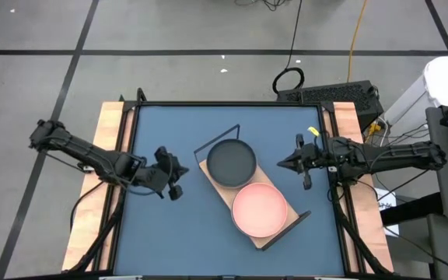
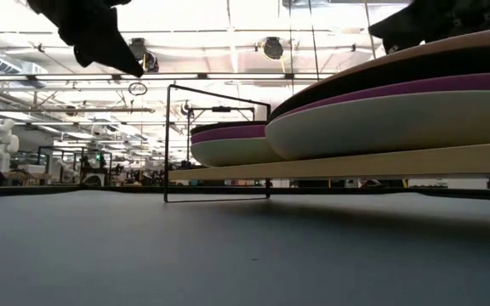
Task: Place and stack plates onto a shelf
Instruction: Return to Home Position
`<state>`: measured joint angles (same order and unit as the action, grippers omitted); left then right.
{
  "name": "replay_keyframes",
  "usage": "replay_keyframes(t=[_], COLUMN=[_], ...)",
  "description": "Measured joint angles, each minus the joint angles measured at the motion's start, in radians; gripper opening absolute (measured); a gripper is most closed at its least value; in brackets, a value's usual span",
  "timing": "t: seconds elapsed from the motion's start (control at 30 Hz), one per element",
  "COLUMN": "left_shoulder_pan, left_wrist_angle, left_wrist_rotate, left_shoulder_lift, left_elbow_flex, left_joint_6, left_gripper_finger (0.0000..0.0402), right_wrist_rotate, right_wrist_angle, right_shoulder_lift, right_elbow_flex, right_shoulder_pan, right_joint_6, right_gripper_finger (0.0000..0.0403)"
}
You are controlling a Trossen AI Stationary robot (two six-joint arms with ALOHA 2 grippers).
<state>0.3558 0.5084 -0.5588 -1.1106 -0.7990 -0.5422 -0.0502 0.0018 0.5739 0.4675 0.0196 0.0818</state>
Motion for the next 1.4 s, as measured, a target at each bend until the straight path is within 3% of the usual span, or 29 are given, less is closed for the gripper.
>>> replay_keyframes(t=[0.23, 0.4, 0.67, 0.93, 1.07, 1.27, 1.4], left_shoulder_pan=[-0.082, -0.111, -0.083, 0.012, 0.044, 0.066, 0.066], left_wrist_angle=[-0.002, 0.006, -0.172, -0.472, -0.649, -0.669, -0.671], left_wrist_rotate=[-0.037, -0.120, -0.102, -0.052, -0.052, -0.051, -0.052], left_shoulder_lift=[0.001, 0.001, 0.001, 0.000, 0.001, 0.000, 0.000], left_elbow_flex=[0.001, 0.001, 0.001, 0.052, 0.089, 0.116, 0.138], left_joint_6=[0.058, 0.034, 0.203, 0.390, 0.475, 0.434, 0.413], left_gripper_finger=[0.0004, 0.0004, 0.0004, 0.0004, 0.0004, 0.0004, 0.0004], right_wrist_rotate=[0.132, 0.258, 0.338, 0.306, 0.203, 0.153, 0.151], right_wrist_angle=[-0.022, -0.061, -0.061, -0.052, -0.071, -0.110, 0.025], right_shoulder_lift=[0.000, -0.003, -0.008, -0.036, -0.097, -0.179, -0.217], right_elbow_flex=[0.000, -0.013, -0.034, -0.034, -0.034, -0.118, -0.243], right_shoulder_pan=[0.000, 0.000, 0.000, 0.031, 0.049, 0.076, 0.088], right_joint_6=[0.060, 0.003, -0.039, -0.091, -0.078, -0.085, -0.072], right_gripper_finger=[0.0000, 0.0000, 0.0000, 0.0000, 0.0000, 0.0000, 0.0000])
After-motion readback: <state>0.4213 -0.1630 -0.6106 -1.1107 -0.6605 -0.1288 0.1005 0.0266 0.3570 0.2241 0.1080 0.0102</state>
